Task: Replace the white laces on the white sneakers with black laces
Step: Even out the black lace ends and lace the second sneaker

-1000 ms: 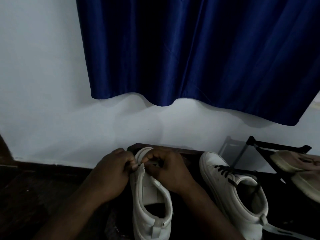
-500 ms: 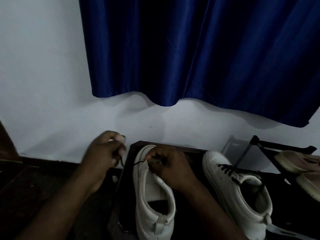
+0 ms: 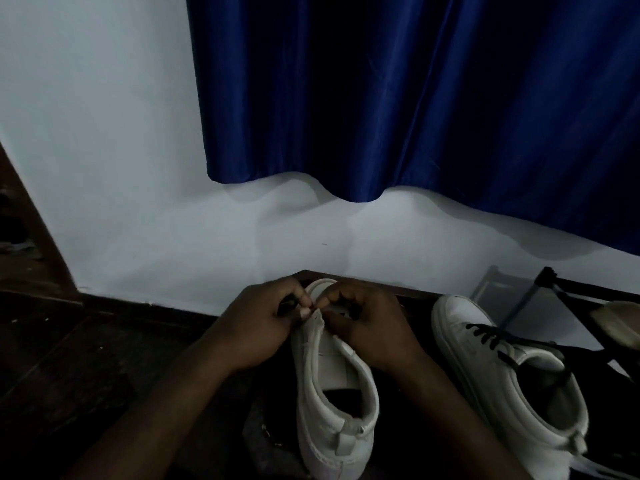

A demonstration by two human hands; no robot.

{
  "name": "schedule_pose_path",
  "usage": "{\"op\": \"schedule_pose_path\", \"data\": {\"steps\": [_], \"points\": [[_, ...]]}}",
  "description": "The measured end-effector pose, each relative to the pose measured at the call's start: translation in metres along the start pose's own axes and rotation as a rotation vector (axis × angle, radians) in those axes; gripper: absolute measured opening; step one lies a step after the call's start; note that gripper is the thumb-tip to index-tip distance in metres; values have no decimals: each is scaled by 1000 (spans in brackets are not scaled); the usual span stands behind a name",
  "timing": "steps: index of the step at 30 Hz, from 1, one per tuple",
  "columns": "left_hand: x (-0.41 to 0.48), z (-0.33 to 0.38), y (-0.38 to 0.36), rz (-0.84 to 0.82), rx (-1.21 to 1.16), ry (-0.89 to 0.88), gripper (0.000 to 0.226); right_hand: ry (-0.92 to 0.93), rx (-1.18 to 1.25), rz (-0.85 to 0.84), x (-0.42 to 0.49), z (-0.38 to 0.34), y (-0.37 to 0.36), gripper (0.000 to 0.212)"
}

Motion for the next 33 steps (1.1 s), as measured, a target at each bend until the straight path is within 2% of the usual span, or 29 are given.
{"op": "schedule_pose_path", "data": {"steps": [5,10,11,13,16,18,20,22,24,26,28,29,31,33], "points": [[-3,10,4,-16,186,-283,8,0,-84,46,-1,-2,-1,15],[-8,15,-6,26,443,-338,14,-11,-148,55,-2,0,0,25],[-6,17,-6,95,484,-349,15,-3,-145,56,-2,-1,0,25],[-2,22,9,389,441,-300,20,0,-139,49,-2,-2,1,25],[-1,7,53,887,160,-25,19,-19,-145,35,-2,-2,0,26],[-2,-14,67,1003,-127,168,15,-28,-150,36,-2,-1,0,25],[-1,-18,61,954,-481,186,22,-32,-148,45,-1,2,1,24],[-1,-6,48,809,-804,145,27,-36,-142,43,-1,3,1,25],[-1,11,32,600,-1008,157,27,-42,-127,41,-1,1,0,25],[-2,18,15,406,-1096,221,29,-29,-102,42,-2,-1,3,22],[-2,17,1,297,-991,266,29,-36,-31,9,-3,4,5,9],[-2,15,-3,271,-797,250,27,-77,74,-26,-4,9,7,4],[0,13,-5,226,-348,168,18,-216,377,-40,-7,16,13,8],[-1,13,-5,158,-144,119,12,-344,549,51,-9,22,21,9]]}}
Point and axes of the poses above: each hand's wrist, its own x-axis towards the middle knuckle, its own y-axis out of the back of the hand, z = x × y, the point moved 3 cm from there along x, towards the middle knuckle, and after that the axes turned 13 degrees about -x, right-handed, at the moved point
